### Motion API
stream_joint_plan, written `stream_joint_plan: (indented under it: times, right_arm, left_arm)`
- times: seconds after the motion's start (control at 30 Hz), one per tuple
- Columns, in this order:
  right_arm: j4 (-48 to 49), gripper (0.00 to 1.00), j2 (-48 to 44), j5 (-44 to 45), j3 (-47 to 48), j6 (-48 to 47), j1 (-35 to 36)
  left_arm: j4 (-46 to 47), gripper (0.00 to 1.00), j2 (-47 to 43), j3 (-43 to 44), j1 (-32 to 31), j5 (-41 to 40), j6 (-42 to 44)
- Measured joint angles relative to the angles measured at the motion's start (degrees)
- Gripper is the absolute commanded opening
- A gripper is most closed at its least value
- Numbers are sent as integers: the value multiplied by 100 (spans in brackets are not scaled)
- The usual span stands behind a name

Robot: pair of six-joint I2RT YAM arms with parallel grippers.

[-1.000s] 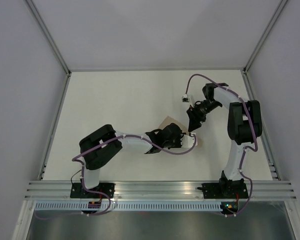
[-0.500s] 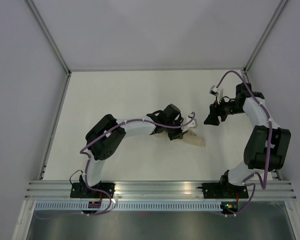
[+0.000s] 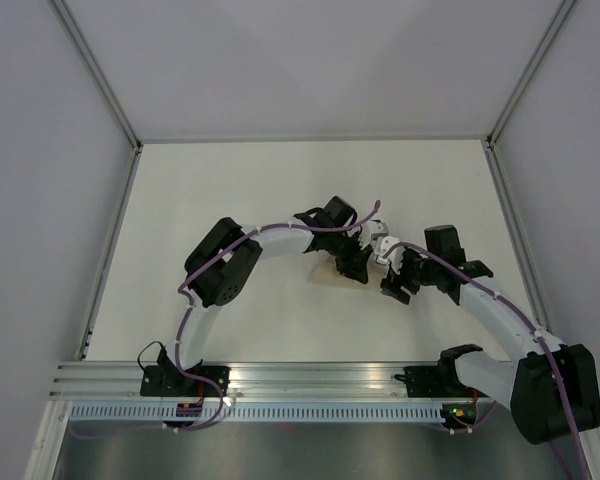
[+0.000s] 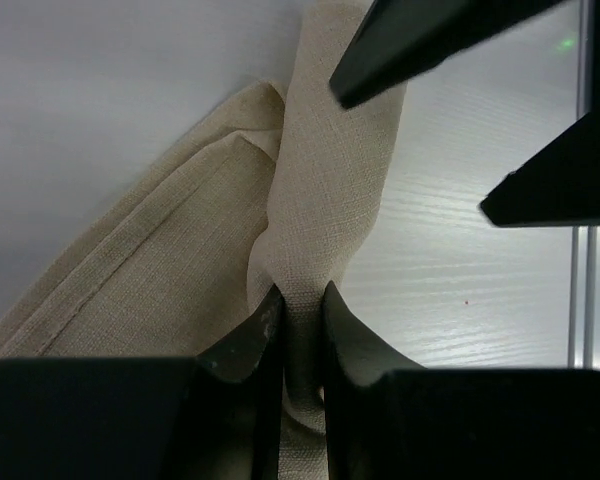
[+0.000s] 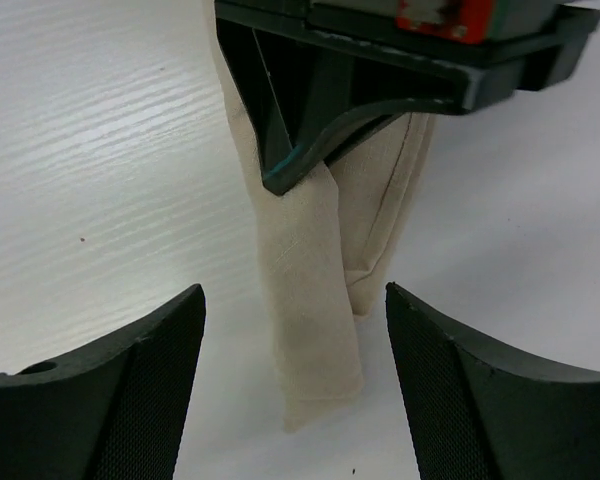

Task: Fold the napkin, place the utensils inside, and roll it up
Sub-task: Roll the napkin with the utensil

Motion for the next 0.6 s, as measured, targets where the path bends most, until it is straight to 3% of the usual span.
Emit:
stream_joint_plan:
  times: [0.17,0.3,0.37,0.47,0.5,0.6]
  right_arm:
    - [761,78,129,793,-461,7,772]
    - [1139,75,332,1174,-629,-13,994]
    - [1241,70,448,1281,-645,-17,1049]
    - [1268,55,557,1309,-647,-17,1117]
    - [1252,45,592,1320,-645,-31,1134]
    - [1143,33,702,1342,-629,-70,1141]
  left_arm:
    - [-155,15,146,107,4,402,-232]
    - [-232,18,205,136,4,599,-341]
    - [-260,24,221,144,4,647,-382]
    - [-267,37,225,144,11,651,-413]
    - [-275,42,225,142,13,651,-428]
    - [-210,51,184,61,42,717,-535]
